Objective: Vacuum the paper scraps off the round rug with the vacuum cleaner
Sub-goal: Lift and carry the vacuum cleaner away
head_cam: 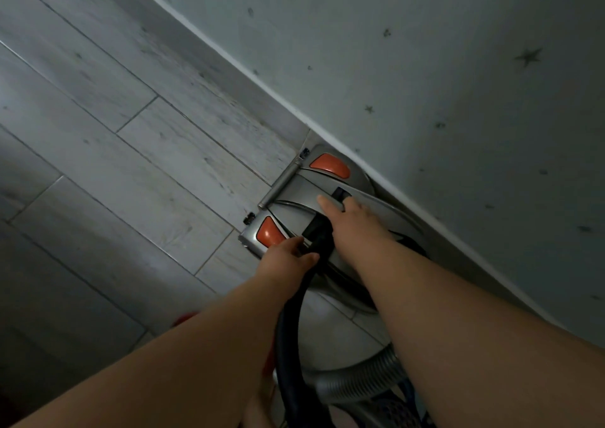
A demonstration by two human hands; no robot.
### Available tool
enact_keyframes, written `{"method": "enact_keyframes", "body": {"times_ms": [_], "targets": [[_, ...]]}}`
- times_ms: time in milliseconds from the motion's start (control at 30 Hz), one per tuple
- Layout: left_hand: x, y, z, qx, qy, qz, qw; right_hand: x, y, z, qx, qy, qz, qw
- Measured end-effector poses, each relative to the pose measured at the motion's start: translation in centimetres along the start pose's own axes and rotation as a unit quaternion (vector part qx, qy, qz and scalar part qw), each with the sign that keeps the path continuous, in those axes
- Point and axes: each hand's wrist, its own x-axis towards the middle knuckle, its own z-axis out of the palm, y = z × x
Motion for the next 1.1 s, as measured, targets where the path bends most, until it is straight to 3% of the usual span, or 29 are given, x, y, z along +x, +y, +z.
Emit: {"method": "enact_keyframes", "body": {"times_ms": [233,667,900,1100], "targets": [[1.4,-0.6,1.4,0.076,-0.040,0.020,0.996,1.9,0.1,0.4,0.013,0.011,0.004,1.000],[2.1,-0.3,-0.2,0.108,-0.017,0.030,0.994,4.0,-1.0,-1.3,0.004,-0.052,0.032,0.998],[0.1,-1.4,-5.4,0.106,0.014,0.036,0.994,3.5,-6.4,-4.9,-0.001,-0.050,-0.002,0.999],[-4.5,0.4,-12.9,0.081,0.079,0.057,0.992,1.2,-12.2,-13.0,-0.017,-0.019,-0.045,0.999]]}}
